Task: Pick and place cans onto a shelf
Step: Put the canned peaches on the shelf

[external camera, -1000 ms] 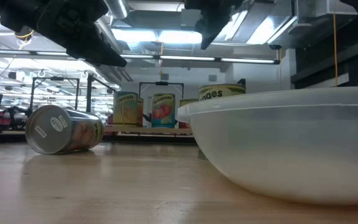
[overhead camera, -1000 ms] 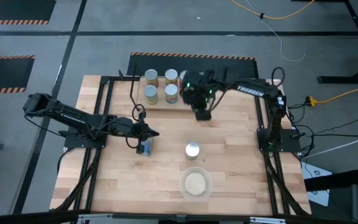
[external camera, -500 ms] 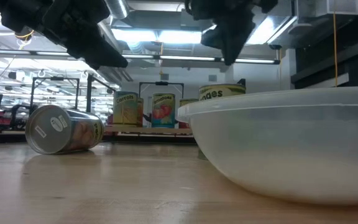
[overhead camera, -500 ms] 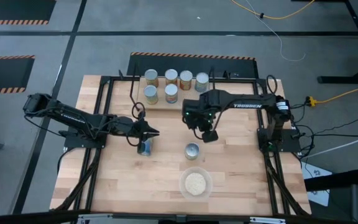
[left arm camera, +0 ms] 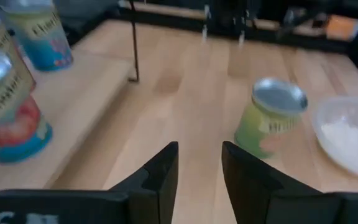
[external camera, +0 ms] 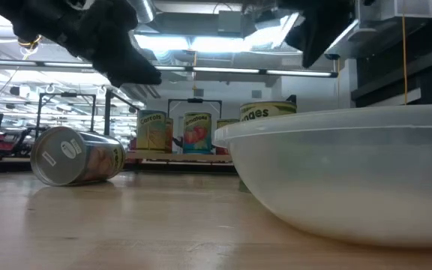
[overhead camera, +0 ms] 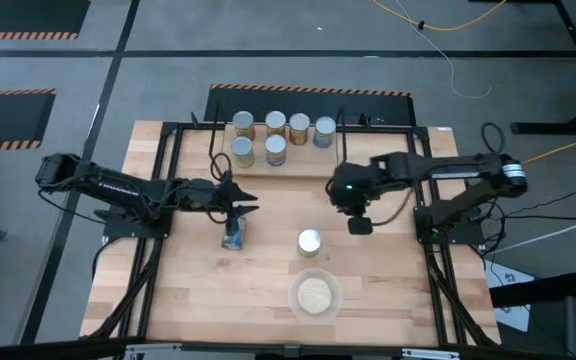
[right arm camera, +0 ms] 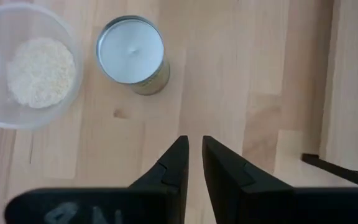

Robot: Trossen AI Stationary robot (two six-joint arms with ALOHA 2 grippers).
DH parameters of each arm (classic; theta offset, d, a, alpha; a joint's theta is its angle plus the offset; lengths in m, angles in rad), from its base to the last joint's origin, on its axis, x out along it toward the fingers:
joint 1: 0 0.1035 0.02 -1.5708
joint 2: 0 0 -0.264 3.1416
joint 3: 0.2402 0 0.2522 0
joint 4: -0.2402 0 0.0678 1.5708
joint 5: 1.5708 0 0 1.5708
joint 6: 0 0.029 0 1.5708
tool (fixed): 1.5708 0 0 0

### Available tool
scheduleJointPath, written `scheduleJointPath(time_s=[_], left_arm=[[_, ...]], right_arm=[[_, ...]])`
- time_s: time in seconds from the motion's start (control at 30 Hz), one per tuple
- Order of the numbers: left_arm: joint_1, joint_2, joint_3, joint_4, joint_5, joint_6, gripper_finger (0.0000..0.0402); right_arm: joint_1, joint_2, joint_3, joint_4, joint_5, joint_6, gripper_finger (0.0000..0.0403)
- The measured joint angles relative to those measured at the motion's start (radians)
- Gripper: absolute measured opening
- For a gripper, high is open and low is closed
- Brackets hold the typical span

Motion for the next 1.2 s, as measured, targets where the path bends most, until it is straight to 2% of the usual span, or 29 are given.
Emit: scheduleJointPath(time_s=[0.1,0.3,0.5,0.77,0.87,1.0,1.2], left_arm=[[0.023,0.000,0.001,0.067,0.000,-0.013,0.0116],[0.052,0.000,0.059,0.067,0.000,-0.050,0.0115],[0.072,0.006,0.148,-0.033,0.001,-0.111,0.0115],[0.105,0.006,0.307,-0.492,0.001,-0.379,0.0115],[0.107,0.006,0.337,-0.616,0.000,-0.482,0.0115],[0.107,0.007,0.340,-0.678,0.001,-0.551,0.0115],[0.107,0.072,0.341,-0.669,0.044,-0.598,0.0114]], right_arm=[[0.005,-0.085,-0.117,0.095,0.000,0.019,0.0052],[0.007,-0.215,-0.341,0.314,0.001,0.027,0.0052],[0.007,-0.267,-0.492,0.450,0.001,0.048,0.0052],[0.000,-0.269,-0.588,0.530,0.002,0.042,0.0052],[-0.003,-0.269,-0.607,0.547,0.004,0.031,0.0052],[-0.003,-0.269,-0.623,0.554,0.003,0.015,0.0052],[-0.003,-0.269,-0.626,0.556,0.003,0.012,0.0052]])
